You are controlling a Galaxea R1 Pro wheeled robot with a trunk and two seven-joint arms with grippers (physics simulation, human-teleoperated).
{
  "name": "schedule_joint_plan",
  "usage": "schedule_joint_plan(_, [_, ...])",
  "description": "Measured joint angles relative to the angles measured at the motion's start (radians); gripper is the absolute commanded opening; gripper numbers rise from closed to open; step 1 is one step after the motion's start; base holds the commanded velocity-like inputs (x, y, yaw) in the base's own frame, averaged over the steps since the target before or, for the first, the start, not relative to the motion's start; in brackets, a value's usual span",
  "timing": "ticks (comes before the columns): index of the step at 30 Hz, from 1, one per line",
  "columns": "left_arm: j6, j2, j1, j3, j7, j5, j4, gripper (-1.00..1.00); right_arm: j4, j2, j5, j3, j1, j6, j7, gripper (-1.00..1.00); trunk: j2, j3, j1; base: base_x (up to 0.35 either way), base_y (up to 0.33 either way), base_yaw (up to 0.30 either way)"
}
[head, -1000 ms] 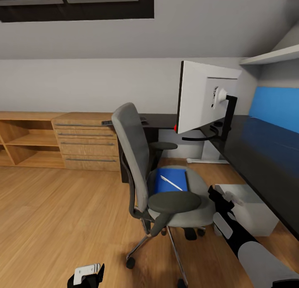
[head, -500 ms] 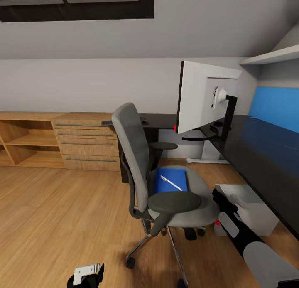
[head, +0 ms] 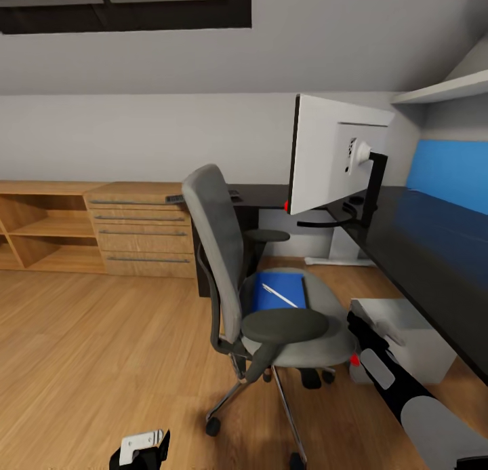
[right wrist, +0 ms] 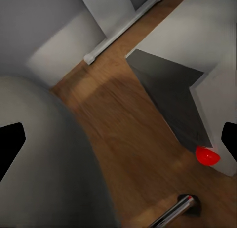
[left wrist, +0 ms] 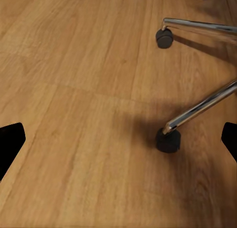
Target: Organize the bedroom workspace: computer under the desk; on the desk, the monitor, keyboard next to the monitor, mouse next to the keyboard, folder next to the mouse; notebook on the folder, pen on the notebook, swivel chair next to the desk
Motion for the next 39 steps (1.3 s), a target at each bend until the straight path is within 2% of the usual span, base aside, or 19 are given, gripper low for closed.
schedule_joint_plan(4, [0.000, 0.000, 0.000, 0.001, 0.001, 0.001, 0.000, 1.00, 0.001, 0.000, 0.000, 0.000, 0.000, 0.000, 0.000, 1.00, -0.015, -0.014, 0.009, 0.000, 0.000, 0.000])
schedule_joint_plan(16, [0.000, 0.000, 0.000, 0.001, 0.000, 0.001, 0.000, 1.00, 0.002, 0.001, -0.001, 0.000, 0.000, 0.000, 0.002, 1.00, -0.015, -0.014, 0.009, 0.000, 0.000, 0.000])
schedule_joint_plan(27, [-0.001, -0.001, 0.000, 0.001, 0.002, 0.000, 0.000, 1.00, 0.001, 0.006, 0.001, 0.006, 0.000, 0.001, 0.043, 1.00, -0.015, -0.014, 0.009, 0.000, 0.000, 0.000])
schedule_joint_plan(39, [-0.001, -0.003, 0.000, 0.000, 0.007, 0.001, 0.000, 1.00, 0.001, 0.008, 0.004, 0.008, -0.001, 0.004, 0.049, 1.00, -0.015, -0.014, 0.009, 0.000, 0.000, 0.000])
